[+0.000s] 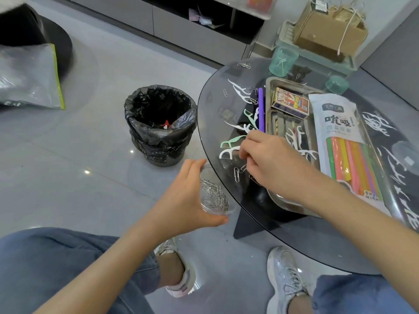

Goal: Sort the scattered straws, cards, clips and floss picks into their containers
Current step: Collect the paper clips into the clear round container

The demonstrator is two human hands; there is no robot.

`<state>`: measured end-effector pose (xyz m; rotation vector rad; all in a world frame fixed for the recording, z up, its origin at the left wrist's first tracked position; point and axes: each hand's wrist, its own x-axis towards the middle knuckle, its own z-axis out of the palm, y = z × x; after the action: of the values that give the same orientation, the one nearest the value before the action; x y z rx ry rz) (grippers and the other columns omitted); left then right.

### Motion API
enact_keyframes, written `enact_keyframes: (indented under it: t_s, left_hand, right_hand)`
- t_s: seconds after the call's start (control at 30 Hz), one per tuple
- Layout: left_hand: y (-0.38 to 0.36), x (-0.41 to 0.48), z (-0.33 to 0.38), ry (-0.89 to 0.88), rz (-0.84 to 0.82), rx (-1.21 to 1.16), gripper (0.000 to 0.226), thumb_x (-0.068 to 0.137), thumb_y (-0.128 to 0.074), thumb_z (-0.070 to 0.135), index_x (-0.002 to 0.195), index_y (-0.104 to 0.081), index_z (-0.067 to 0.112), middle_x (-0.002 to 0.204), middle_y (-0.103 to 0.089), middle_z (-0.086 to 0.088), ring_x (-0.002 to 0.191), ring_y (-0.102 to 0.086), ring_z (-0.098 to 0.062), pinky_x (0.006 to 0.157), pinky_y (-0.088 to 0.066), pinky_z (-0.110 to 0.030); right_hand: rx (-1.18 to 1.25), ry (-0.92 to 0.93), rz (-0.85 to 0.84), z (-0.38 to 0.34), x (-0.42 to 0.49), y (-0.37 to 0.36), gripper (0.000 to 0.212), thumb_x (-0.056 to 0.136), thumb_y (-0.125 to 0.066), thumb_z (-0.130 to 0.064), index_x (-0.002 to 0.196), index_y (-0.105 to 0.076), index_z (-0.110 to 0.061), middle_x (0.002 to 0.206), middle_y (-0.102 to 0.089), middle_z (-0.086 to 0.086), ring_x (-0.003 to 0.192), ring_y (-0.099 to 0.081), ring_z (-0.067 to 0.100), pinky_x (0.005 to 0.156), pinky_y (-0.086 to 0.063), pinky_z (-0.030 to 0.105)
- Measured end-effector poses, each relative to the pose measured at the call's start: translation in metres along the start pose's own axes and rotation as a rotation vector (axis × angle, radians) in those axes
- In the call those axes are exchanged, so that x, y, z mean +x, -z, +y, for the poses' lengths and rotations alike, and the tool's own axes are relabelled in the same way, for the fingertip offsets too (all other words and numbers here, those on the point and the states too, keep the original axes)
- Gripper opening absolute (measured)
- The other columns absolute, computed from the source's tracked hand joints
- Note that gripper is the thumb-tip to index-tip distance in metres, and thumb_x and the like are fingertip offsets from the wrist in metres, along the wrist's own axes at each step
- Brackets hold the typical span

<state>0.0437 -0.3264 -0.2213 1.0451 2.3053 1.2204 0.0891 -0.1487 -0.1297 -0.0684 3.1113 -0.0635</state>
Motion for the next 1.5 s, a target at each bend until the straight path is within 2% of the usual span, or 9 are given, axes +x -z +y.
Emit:
enact_keyframes:
  t_s: [0.17,0.37,0.5,0.7,0.8,0.9,1.03,1.27,1.5]
  left_hand:
    - [-0.005,-0.001,-0.001,0.029,0.03,-0.07,0.112,0.049,-0.092,0.037,0.14,-0.031,0.013,0.128,-0.031,0.011,0.12,-0.035,0.004,0.096,-0.025,0.0]
    - [-0.008,-0.001,0.0,0.029,0.038,-0.099,0.11,0.048,-0.092,0.037,0.137,-0.033,0.015,0.129,-0.033,0.009,0.123,-0.038,-0.001,0.1,-0.03,-0.009]
    - [-0.007,0.0,0.0,0.031,0.02,-0.096,0.11,0.048,-0.092,0.039,0.137,-0.032,0.015,0.126,-0.033,0.01,0.119,-0.037,0.001,0.095,-0.028,0.0]
    - [-0.009,-0.002,0.001,0.009,0.011,-0.07,0.108,0.047,-0.091,0.041,0.134,-0.033,0.015,0.122,-0.032,0.011,0.114,-0.035,0.005,0.089,-0.029,0.002]
    - [-0.01,-0.002,0.002,0.009,0.008,-0.073,0.109,0.048,-0.091,0.042,0.136,-0.032,0.015,0.124,-0.032,0.011,0.117,-0.036,0.003,0.094,-0.03,-0.002]
    - [-0.009,-0.003,0.002,0.013,0.008,-0.064,0.111,0.048,-0.09,0.046,0.137,-0.031,0.016,0.123,-0.031,0.013,0.119,-0.037,0.002,0.097,-0.033,-0.012]
    - [-0.008,-0.002,0.002,0.019,-0.001,-0.065,0.111,0.048,-0.09,0.046,0.137,-0.031,0.017,0.123,-0.031,0.013,0.119,-0.036,0.001,0.098,-0.032,-0.011]
    - [-0.006,-0.003,0.0,0.026,0.02,-0.067,0.109,0.046,-0.091,0.041,0.135,-0.033,0.014,0.123,-0.033,0.009,0.114,-0.035,0.004,0.09,-0.027,0.003]
    - [-0.006,-0.005,-0.003,0.043,-0.005,-0.075,0.11,0.047,-0.089,0.047,0.136,-0.032,0.016,0.122,-0.033,0.012,0.115,-0.034,0.006,0.089,-0.025,0.006]
  right_hand:
    - [0.36,0.075,-0.056,-0.015,-0.012,0.009,0.018,0.085,-0.06,-0.004,0.095,-0.073,-0.011,0.088,-0.069,0.001,0.079,-0.063,0.013,0.078,-0.049,0.029]
    - [-0.055,-0.05,-0.047,-0.004,-0.006,0.0,0.022,0.095,-0.044,-0.016,0.109,-0.061,-0.012,0.105,-0.06,0.005,0.101,-0.056,0.025,0.086,-0.046,0.039]
    - [-0.08,0.021,-0.086,-0.018,-0.007,-0.014,0.013,0.093,-0.048,-0.012,0.104,-0.054,-0.011,0.105,-0.053,0.005,0.102,-0.051,0.024,0.083,-0.047,0.034]
    - [0.311,0.051,-0.05,-0.023,-0.011,-0.007,0.013,0.089,-0.057,-0.01,0.094,-0.07,-0.01,0.09,-0.064,0.001,0.084,-0.059,0.017,0.08,-0.047,0.035]
    - [0.041,-0.002,-0.056,-0.015,-0.01,0.004,0.015,0.092,-0.05,-0.011,0.095,-0.065,-0.011,0.096,-0.064,0.001,0.093,-0.054,0.021,0.083,-0.043,0.033]
    - [-0.371,0.024,-0.188,-0.015,-0.014,0.007,0.018,0.086,-0.046,-0.007,0.071,-0.04,-0.016,0.078,-0.055,0.002,0.082,-0.036,0.025,0.079,-0.024,0.032]
    - [-0.485,0.09,-0.243,-0.03,-0.02,-0.001,0.016,0.081,-0.047,-0.006,0.072,-0.037,-0.015,0.062,-0.036,0.002,0.075,-0.031,0.026,0.085,-0.024,0.04]
    - [0.107,0.037,-0.184,-0.027,-0.019,-0.003,0.021,0.094,-0.044,-0.019,0.104,-0.063,-0.017,0.091,-0.064,-0.002,0.095,-0.052,0.016,0.091,-0.033,0.031]
    - [-0.123,0.025,-0.188,-0.015,-0.033,0.007,0.021,0.093,-0.039,-0.018,0.102,-0.058,-0.021,0.091,-0.063,-0.005,0.098,-0.049,0.017,0.094,-0.027,0.032]
